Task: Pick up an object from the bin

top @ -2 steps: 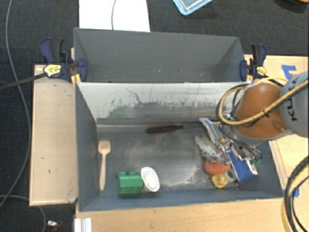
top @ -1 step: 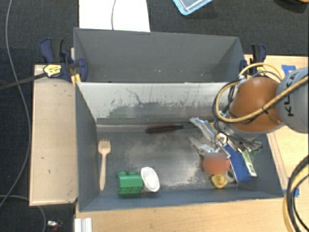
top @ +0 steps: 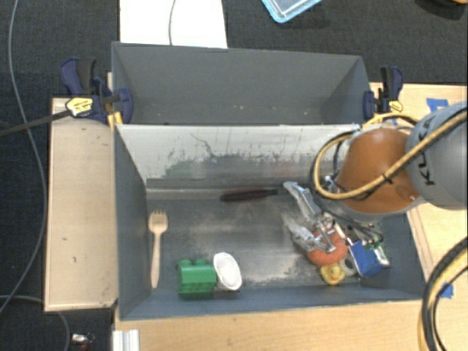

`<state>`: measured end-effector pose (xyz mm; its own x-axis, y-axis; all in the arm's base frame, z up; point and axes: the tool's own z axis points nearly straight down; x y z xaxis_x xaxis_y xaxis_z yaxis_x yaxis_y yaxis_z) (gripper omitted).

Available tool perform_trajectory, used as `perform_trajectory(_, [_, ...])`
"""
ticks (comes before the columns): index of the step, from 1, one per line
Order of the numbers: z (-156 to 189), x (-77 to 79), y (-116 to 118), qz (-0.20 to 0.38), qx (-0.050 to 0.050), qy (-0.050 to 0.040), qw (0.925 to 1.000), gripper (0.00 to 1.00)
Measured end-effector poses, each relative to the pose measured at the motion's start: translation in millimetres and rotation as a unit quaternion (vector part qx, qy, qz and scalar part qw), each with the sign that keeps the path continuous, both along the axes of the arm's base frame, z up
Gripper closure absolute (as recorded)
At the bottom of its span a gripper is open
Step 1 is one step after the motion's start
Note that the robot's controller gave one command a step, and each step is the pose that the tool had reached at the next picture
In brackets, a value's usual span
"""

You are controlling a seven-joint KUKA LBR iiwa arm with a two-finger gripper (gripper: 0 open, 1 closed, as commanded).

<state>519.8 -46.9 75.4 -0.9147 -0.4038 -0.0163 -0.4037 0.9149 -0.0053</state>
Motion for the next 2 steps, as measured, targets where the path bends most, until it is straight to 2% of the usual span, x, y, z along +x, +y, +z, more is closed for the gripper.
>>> perform_trajectory(1, [-2,8.1,19,-0.048,0.001,-0.0024,0.9988,1.0])
perform_trajectory(2, [-4,-1.5,2,-0.026,0.001,-0.0003,0.9997,1.0])
